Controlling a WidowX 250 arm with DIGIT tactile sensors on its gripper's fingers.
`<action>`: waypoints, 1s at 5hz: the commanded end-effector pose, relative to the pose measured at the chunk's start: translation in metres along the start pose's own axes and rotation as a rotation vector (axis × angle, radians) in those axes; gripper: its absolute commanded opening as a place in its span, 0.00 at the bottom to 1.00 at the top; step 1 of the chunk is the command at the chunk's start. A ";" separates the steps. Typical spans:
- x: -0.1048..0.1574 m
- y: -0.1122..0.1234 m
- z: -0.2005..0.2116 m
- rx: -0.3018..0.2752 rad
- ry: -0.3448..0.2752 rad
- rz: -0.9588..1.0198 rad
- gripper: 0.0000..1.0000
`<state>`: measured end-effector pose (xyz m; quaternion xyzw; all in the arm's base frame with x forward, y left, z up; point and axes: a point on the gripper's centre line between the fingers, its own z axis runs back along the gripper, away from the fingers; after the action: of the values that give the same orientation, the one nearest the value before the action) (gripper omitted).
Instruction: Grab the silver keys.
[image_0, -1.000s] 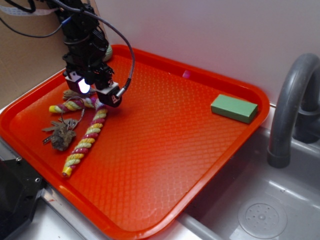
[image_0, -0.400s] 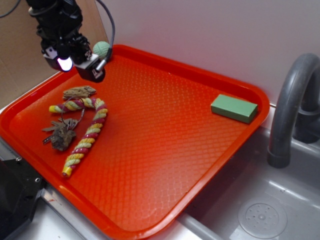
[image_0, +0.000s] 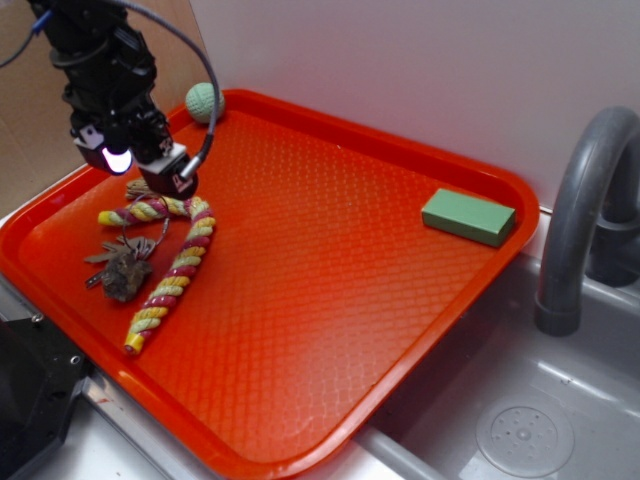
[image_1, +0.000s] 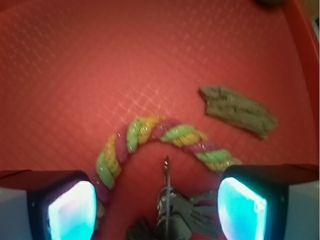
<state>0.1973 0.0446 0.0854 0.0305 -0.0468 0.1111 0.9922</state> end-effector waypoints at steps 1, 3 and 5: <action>0.000 0.002 -0.013 0.019 -0.007 -0.041 1.00; -0.005 0.012 -0.021 0.040 0.016 -0.038 1.00; -0.013 0.019 -0.032 0.046 0.017 -0.033 0.00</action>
<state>0.1788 0.0496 0.0536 0.0512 -0.0222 0.0854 0.9948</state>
